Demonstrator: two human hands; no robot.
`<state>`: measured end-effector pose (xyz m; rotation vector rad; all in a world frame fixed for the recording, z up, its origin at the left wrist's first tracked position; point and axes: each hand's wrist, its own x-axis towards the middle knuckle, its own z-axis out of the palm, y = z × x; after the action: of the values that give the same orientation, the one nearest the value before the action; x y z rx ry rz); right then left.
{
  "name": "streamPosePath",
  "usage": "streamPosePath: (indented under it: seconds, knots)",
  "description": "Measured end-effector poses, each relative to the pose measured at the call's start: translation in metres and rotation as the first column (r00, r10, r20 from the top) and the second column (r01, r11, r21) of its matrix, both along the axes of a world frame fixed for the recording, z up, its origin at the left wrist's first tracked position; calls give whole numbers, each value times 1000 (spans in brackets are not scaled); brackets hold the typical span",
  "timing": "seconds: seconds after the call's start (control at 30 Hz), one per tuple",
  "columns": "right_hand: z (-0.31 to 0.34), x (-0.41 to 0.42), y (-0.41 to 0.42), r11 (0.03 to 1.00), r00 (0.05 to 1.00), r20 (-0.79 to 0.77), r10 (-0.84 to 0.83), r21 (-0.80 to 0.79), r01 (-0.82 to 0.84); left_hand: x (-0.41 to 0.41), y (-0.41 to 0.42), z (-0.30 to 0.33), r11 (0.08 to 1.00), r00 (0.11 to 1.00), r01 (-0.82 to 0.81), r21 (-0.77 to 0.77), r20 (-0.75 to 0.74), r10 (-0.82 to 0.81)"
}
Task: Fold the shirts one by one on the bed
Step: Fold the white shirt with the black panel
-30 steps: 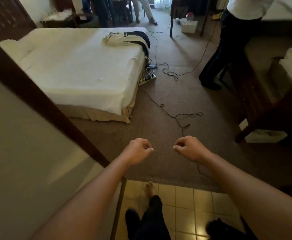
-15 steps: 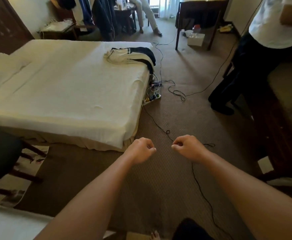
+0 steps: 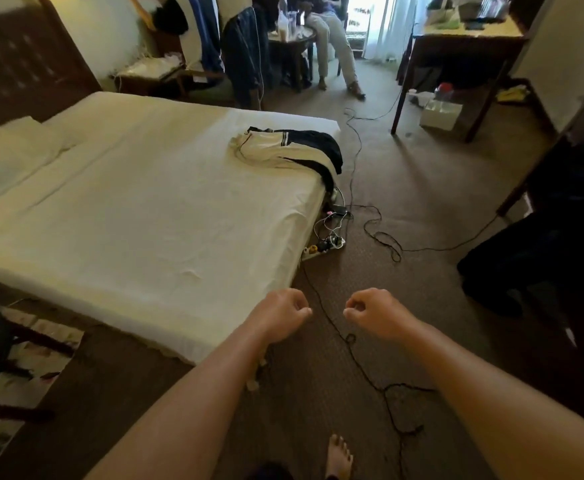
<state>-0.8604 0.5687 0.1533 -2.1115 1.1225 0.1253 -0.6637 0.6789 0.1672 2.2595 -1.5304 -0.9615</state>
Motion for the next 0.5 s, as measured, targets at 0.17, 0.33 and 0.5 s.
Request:
streamPosePath:
  seconds: [0.17, 0.33, 0.5]
  knots:
    - [2, 61, -100, 999, 998, -34, 53, -7, -53, 49, -83, -6, 997, 997, -76, 5, -27, 76]
    - [-12, 127, -187, 996, 996, -35, 84, 7, -84, 118, -159, -27, 990, 989, -135, 29, -56, 137]
    - [-21, 201, -275, 997, 995, -65, 71, 22, -70, 197, -246, -36, 985, 984, -165, 45, -56, 167]
